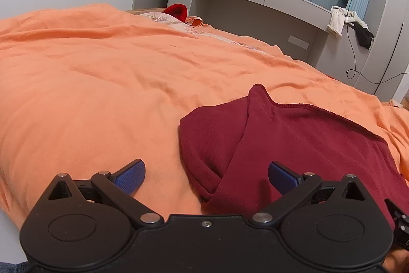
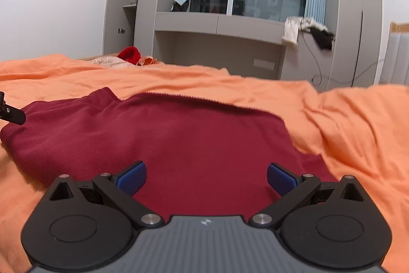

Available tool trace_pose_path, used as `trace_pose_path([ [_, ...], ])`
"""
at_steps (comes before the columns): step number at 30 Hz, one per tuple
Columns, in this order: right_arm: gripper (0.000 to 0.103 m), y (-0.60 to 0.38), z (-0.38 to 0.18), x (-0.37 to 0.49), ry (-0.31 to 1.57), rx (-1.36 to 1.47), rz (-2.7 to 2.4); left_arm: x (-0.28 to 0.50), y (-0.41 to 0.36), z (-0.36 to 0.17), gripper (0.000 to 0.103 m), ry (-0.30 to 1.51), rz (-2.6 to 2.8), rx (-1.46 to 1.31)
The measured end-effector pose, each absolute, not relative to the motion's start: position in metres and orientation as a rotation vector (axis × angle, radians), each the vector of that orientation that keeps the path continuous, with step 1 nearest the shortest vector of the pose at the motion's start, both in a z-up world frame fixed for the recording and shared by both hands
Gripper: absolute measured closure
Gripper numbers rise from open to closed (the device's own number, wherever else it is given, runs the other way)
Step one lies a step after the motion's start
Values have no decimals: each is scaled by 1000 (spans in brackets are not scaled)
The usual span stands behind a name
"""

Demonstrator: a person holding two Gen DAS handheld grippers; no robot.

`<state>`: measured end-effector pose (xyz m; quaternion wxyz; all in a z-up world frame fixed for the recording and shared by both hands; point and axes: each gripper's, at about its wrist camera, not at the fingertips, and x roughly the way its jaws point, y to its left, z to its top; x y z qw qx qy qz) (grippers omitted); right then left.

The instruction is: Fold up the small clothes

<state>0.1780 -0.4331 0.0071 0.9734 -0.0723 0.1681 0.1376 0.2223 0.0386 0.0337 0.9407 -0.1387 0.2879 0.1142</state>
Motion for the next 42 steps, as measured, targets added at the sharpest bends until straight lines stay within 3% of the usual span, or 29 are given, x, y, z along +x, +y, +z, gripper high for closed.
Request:
trace_pose_path([
  [19, 0, -406, -5, 179, 313, -215, 297, 186, 19, 24, 1, 505, 144, -306],
  [28, 0, -419, -11, 176, 306, -160, 315, 173, 22, 12, 1, 495, -99, -557],
  [42, 0, -417, -15, 173, 289, -167, 298, 269, 8, 9, 1, 718, -74, -489],
])
